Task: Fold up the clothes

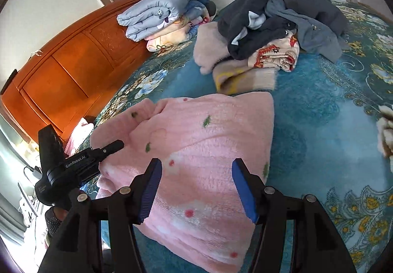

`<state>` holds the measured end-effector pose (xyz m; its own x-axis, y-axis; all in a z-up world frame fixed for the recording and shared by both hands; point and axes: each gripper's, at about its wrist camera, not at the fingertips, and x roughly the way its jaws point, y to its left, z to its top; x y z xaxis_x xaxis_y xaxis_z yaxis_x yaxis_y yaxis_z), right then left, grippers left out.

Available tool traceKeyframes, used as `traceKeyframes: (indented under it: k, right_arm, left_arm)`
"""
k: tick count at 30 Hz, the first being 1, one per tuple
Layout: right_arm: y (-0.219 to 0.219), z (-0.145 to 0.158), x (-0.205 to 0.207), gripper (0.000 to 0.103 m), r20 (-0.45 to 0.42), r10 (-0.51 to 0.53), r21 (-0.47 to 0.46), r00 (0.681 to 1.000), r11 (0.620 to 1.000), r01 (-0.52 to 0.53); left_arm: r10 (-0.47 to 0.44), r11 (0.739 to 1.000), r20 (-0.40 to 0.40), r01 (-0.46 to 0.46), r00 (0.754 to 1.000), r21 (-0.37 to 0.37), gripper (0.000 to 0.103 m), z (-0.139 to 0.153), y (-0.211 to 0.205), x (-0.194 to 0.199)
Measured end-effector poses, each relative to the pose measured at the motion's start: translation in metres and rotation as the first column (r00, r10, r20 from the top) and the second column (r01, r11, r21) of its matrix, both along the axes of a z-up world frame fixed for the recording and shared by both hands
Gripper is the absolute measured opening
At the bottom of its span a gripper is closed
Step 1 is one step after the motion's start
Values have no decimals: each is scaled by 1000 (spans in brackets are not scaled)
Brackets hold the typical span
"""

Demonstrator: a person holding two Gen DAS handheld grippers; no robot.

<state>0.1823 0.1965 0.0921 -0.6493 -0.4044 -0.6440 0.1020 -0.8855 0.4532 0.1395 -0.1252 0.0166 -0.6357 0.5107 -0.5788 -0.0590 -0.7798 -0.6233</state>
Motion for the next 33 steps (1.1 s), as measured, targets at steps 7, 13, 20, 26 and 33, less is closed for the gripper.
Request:
traceKeyframes:
  k: [7, 13, 20, 26, 33]
  right_arm:
    - [13, 0, 0, 61, -11, -18, -41, 1000, 999, 17]
    - [19, -8, -1, 61, 10, -25, -41, 1000, 999, 26]
    - [-12, -2, -5, 61, -24, 78, -46, 997, 996, -79]
    - [-50, -41, -12, 62, 88, 158, 141, 984, 975, -169]
    - [-48, -28, 2, 62, 37, 181, 163, 983, 969, -185]
  left_arm:
    - [-62, 801, -110, 115, 992, 588, 18, 0, -39, 20]
    - [64, 902, 115, -107, 991, 419, 19, -61, -67, 37]
    - [55, 911, 106, -93, 993, 403, 21, -63, -62, 44]
    - [41, 931, 69, -63, 997, 359, 34, -54, -66, 51]
    - [114, 979, -79, -99, 990, 177, 60, 6, -81, 54]
